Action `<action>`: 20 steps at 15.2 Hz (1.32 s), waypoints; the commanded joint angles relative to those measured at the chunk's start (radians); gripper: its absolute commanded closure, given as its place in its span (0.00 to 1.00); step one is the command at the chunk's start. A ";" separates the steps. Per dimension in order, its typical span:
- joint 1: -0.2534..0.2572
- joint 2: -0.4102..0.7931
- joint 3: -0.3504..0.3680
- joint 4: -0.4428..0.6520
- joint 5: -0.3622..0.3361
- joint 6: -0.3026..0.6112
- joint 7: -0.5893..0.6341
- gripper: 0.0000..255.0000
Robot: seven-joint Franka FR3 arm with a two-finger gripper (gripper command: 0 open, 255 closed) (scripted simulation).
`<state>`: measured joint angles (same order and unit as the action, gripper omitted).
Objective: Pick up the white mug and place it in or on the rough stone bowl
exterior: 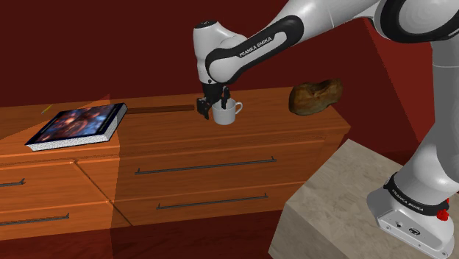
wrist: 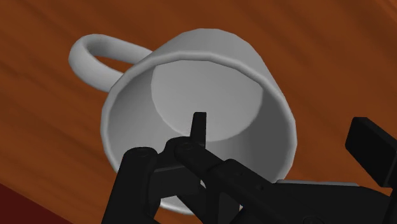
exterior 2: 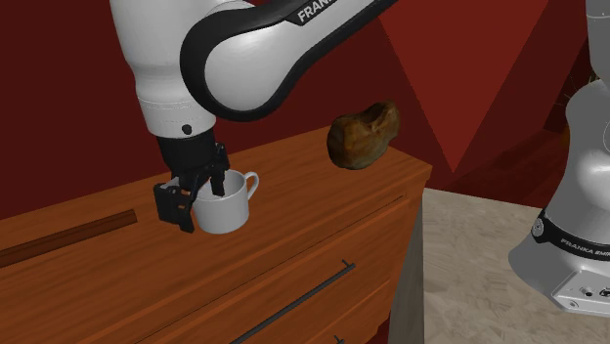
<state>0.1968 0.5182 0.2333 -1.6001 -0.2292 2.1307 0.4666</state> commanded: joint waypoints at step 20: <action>-0.003 -0.049 0.010 0.062 0.020 -0.109 -0.019 1.00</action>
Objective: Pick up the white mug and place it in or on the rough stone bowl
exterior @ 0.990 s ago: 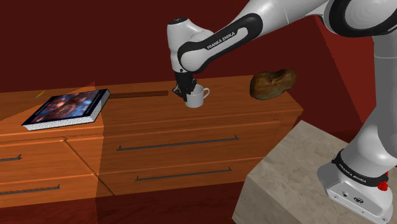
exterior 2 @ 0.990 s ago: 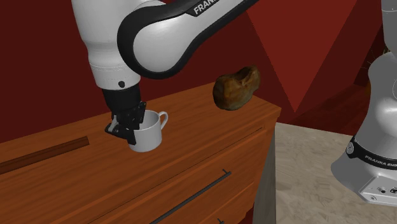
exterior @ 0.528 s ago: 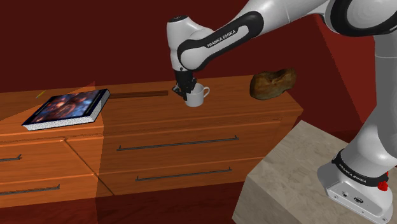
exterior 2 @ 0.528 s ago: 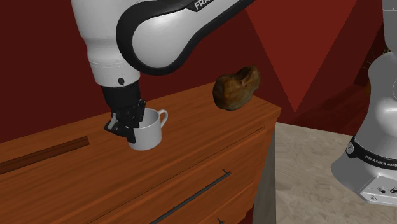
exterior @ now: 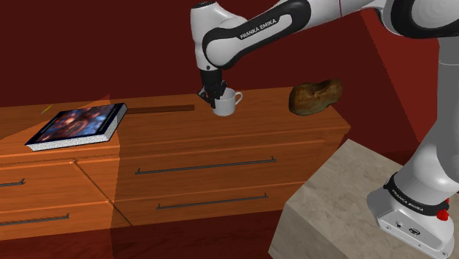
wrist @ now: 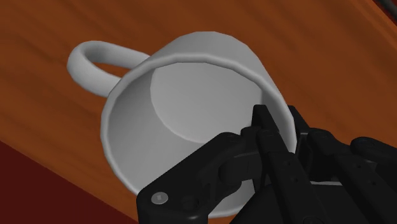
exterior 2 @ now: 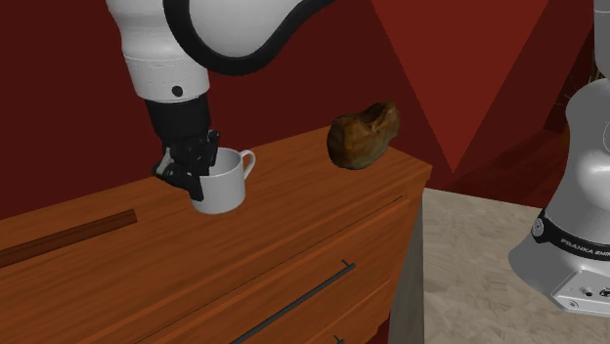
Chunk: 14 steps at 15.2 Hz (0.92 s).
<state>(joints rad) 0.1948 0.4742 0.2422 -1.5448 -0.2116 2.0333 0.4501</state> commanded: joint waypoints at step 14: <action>0.003 -0.041 0.009 0.142 0.020 -0.180 -0.026 1.00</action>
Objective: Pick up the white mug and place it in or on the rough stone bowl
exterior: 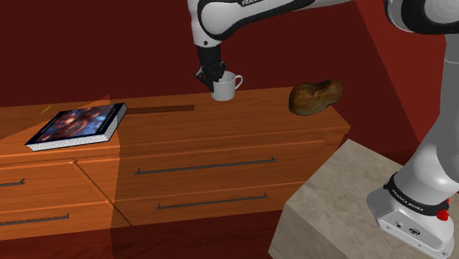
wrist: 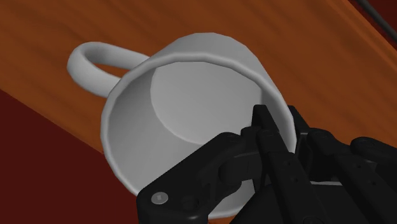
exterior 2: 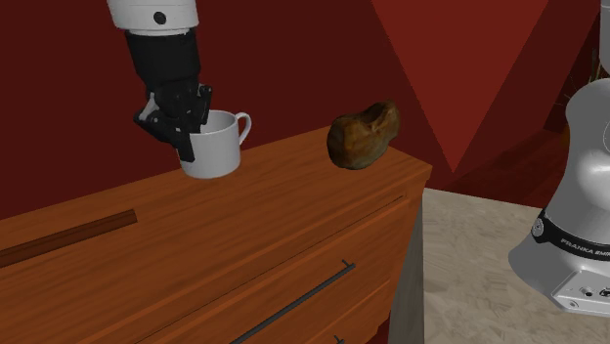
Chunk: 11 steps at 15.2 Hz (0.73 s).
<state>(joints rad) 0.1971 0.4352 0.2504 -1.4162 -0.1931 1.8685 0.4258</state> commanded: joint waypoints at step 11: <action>0.013 0.005 0.003 0.172 0.004 -0.166 -0.016 1.00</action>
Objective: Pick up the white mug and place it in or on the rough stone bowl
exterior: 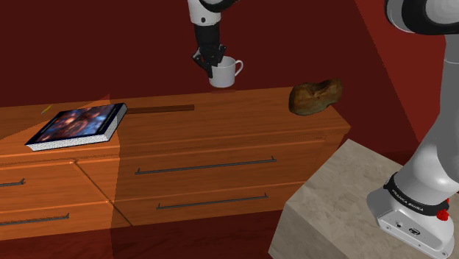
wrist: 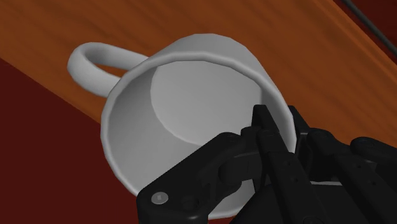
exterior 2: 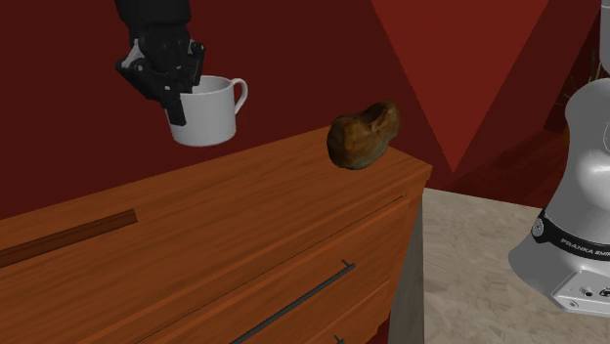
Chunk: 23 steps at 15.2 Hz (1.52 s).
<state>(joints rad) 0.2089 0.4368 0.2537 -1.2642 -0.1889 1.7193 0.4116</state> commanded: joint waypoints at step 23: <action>-0.221 -0.510 -0.106 -0.553 0.131 0.080 -0.316 1.00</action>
<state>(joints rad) 0.0004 -0.0527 0.1608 -1.7920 -0.0620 1.7924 0.1230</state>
